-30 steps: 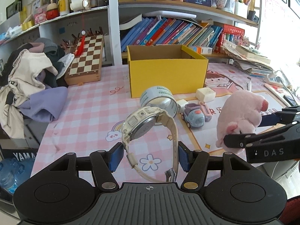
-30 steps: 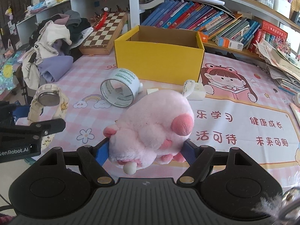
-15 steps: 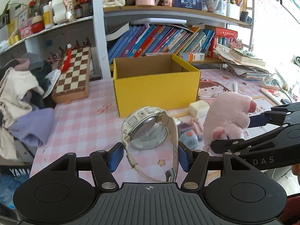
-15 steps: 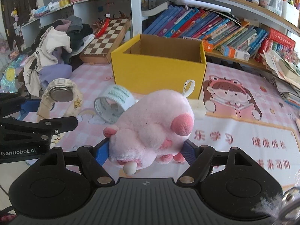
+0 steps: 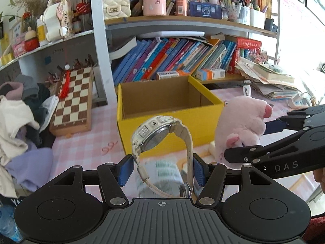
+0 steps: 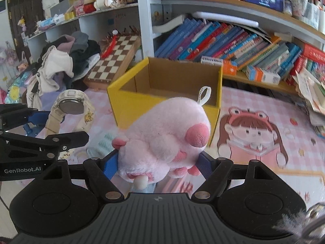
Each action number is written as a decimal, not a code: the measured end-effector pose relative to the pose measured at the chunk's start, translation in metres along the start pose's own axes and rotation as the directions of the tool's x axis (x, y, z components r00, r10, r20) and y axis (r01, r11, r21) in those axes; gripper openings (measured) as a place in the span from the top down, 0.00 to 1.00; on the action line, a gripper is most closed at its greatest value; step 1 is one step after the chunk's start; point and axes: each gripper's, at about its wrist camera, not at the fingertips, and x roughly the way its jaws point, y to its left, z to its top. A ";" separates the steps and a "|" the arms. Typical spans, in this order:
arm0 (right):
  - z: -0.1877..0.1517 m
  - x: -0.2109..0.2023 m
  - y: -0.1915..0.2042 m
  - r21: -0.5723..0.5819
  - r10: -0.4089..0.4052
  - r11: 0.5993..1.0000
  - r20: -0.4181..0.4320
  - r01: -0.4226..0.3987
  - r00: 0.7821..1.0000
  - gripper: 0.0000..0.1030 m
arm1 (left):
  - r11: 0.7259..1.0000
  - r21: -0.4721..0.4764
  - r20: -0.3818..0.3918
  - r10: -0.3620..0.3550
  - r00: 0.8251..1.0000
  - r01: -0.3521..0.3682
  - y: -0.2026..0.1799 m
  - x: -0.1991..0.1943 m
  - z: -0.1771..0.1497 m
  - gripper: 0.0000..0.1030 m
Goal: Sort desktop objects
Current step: 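Lower the watch into the yellow box with the left gripper while the right gripper releases the pig inside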
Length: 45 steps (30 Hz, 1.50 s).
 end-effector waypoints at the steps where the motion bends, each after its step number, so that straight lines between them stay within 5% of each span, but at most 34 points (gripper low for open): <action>1: 0.005 0.002 -0.003 -0.002 0.005 1.000 0.004 -0.005 1.000 0.26 | 1.000 0.004 0.005 0.004 1.000 -0.004 0.000 0.002 0.004 0.42; 14: 0.079 0.052 -0.044 -0.127 0.036 0.991 0.053 -0.029 0.998 0.25 | 0.996 0.048 0.054 0.069 0.996 -0.072 0.008 0.054 0.070 0.41; 25: 0.121 0.125 -0.064 -0.245 0.028 0.969 0.007 -0.025 1.000 0.25 | 0.993 0.080 -0.010 0.091 0.996 -0.090 0.016 0.128 0.093 0.41; 36: 0.133 0.202 -0.059 -0.496 0.004 0.866 -0.129 -0.068 0.992 0.25 | 0.984 0.160 -0.135 0.097 0.986 -0.075 0.020 0.192 0.094 0.41; 43: 0.131 0.238 -0.055 -0.590 -0.015 0.796 -0.238 -0.132 0.971 0.24 | 0.993 0.117 -0.216 0.058 0.975 -0.033 0.027 0.216 0.088 0.41; 45: 0.128 0.249 -0.054 -0.618 -0.023 0.769 -0.280 -0.161 0.960 0.24 | 0.994 0.112 -0.229 0.042 0.973 -0.016 0.027 0.219 0.088 0.56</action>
